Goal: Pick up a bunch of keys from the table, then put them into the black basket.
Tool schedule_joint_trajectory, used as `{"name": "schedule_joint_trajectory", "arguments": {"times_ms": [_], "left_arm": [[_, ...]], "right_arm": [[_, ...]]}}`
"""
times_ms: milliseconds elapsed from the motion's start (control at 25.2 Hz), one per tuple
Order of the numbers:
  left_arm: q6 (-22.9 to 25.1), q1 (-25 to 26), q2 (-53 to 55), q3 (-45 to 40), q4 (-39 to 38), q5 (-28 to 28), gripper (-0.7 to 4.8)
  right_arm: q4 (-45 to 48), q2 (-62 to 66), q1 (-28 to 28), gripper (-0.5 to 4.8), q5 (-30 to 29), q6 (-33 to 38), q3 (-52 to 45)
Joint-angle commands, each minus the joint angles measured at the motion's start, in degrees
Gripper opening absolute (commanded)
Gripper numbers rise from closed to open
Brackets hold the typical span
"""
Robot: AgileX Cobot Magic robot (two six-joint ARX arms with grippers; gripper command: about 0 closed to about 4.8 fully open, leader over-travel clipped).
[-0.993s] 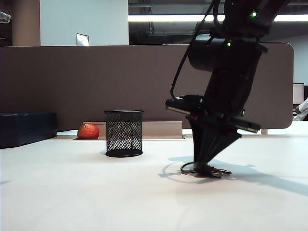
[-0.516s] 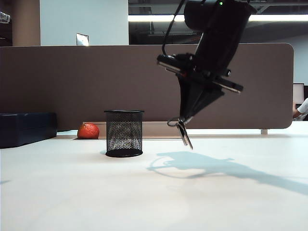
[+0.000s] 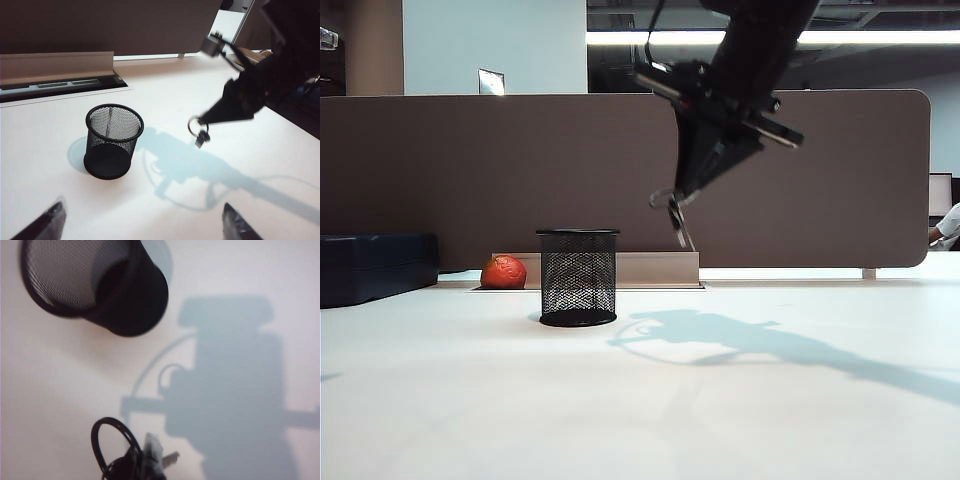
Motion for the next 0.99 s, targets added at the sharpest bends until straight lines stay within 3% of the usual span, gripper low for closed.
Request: {"name": "schedule_joint_trajectory", "arguments": {"times_ms": [40, 993], "left_arm": [[0.26, 0.04, -0.09, 0.37, 0.57, 0.02, 4.04], [0.24, 0.04, -0.09, 0.37, 0.5, 0.02, 4.04]], "right_arm": [[1.36, -0.35, 0.13, -0.09, -0.11, -0.22, 3.63], [19.71, 7.37, 0.15, -0.09, -5.62, 3.32, 9.01]]}}
